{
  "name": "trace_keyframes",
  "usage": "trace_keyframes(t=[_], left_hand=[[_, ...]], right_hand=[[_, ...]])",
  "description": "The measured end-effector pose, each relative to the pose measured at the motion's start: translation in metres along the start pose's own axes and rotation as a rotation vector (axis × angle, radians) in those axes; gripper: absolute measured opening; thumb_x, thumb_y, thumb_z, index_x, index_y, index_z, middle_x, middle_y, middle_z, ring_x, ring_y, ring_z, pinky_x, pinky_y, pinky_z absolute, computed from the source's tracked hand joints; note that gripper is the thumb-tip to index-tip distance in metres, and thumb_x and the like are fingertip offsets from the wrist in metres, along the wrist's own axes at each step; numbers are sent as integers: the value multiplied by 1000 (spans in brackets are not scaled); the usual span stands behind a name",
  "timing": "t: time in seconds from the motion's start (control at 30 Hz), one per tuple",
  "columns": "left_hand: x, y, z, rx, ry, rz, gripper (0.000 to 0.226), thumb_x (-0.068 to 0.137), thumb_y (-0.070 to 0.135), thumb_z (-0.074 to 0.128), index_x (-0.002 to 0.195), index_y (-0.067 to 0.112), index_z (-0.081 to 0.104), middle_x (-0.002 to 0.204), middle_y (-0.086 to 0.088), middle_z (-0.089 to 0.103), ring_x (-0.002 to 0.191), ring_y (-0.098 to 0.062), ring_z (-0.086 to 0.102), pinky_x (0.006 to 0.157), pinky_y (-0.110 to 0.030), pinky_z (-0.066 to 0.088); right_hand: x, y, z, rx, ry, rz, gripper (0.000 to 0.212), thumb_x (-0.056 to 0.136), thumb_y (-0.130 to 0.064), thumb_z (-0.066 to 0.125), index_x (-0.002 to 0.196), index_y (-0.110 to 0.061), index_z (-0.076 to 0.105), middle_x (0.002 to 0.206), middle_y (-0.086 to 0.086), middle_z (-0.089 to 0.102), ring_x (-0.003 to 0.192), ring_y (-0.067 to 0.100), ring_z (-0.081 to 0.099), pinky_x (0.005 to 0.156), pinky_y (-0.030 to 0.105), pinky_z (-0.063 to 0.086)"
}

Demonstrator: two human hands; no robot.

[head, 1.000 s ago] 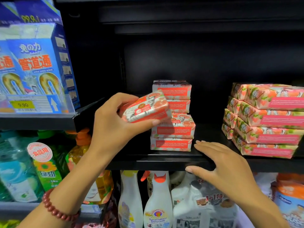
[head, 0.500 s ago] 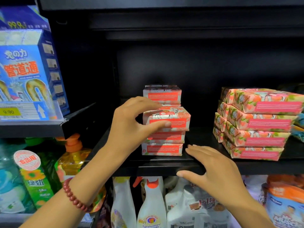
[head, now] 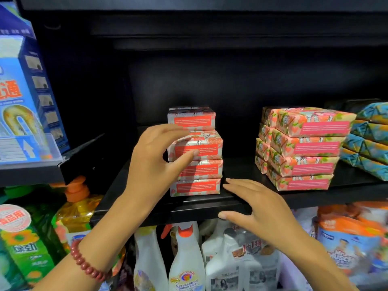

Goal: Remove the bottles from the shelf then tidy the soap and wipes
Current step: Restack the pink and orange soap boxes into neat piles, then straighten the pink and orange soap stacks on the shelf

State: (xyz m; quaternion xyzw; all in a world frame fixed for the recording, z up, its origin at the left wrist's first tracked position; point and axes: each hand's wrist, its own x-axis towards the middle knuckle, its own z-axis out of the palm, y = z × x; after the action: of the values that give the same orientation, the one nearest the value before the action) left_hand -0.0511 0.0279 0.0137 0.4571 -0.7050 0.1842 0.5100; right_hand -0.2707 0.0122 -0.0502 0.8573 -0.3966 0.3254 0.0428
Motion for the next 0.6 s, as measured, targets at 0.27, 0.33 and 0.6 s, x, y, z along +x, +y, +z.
trace_keyframes(t=[0.27, 0.33, 0.6], left_hand=[[-25, 49, 30, -119, 58, 225, 20, 82, 25, 70, 90, 7, 72, 96, -1, 69, 94, -13, 61, 87, -21, 45], [-34, 60, 52, -123, -22, 232, 21, 82, 27, 68, 91, 8, 72, 93, -1, 69, 90, -14, 61, 82, -22, 46], [-56, 81, 108, 116, -274, 103, 43, 81, 55, 51, 87, 19, 74, 88, 8, 70, 82, -13, 65, 59, -28, 55]], right_hand=[[-13, 18, -97, -67, 694, -27, 30, 86, -21, 64, 111, -5, 66, 114, 3, 63, 111, 15, 56, 100, 23, 40], [-8, 43, -117, -121, 720, 9, 33, 86, -20, 64, 115, -4, 63, 117, 3, 60, 112, 14, 52, 101, 18, 34], [17, 118, -135, -55, 240, -21, 69, 69, -32, 81, 129, -16, 51, 125, -4, 52, 119, 15, 45, 97, 15, 27]])
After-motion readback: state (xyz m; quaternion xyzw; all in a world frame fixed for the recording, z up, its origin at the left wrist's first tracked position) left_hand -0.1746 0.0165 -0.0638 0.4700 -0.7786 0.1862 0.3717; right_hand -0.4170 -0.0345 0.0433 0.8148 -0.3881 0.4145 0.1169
